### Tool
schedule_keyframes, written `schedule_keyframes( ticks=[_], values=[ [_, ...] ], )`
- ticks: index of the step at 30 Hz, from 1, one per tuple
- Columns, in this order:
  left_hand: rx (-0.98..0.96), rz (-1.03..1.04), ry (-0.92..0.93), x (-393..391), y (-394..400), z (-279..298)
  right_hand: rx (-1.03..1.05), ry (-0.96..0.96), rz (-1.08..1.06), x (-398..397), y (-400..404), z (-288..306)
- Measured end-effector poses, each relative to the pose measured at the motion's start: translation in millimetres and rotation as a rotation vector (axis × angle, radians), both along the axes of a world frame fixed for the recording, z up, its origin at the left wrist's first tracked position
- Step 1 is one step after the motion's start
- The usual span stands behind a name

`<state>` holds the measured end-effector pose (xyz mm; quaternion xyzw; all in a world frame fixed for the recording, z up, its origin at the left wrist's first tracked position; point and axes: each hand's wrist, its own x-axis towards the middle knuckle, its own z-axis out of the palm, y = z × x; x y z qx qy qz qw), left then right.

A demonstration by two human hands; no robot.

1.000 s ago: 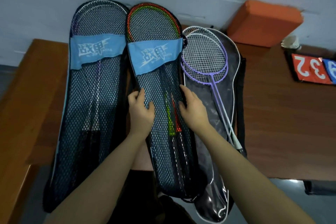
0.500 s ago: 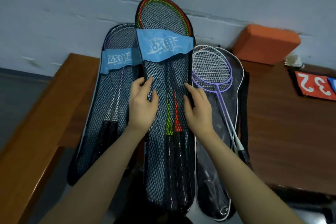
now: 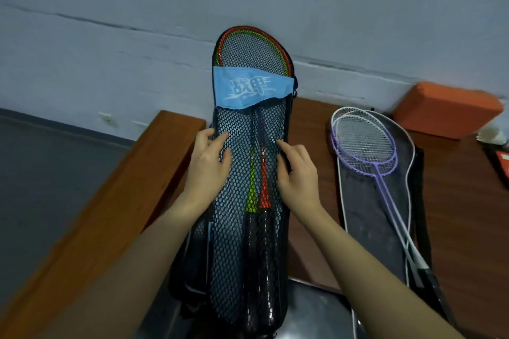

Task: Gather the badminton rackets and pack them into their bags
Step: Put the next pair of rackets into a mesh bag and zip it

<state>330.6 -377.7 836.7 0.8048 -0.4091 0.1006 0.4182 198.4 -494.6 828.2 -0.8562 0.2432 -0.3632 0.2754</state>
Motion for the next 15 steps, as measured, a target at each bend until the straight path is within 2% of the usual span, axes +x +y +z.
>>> schedule_keyframes(
  ticks=[6, 11, 13, 15],
  values=[
    [0.099, -0.035, 0.141, 52.1, 12.9, -31.9, 0.065, 0.109, -0.061, 47.6, 21.5, -22.8],
    [0.291, -0.096, 0.278, 77.5, 9.1, -67.2, 0.185, 0.250, -0.181, 67.3, 33.4, -39.9],
    [0.326, -0.160, 0.296, 80.0, 7.0, -71.5, 0.226, 0.223, -0.240, 67.2, 32.1, -41.4],
    [0.280, -0.184, 0.300, 81.9, 5.7, -70.2, 0.220, 0.168, -0.287, 68.7, 27.4, -37.9]
  ],
)
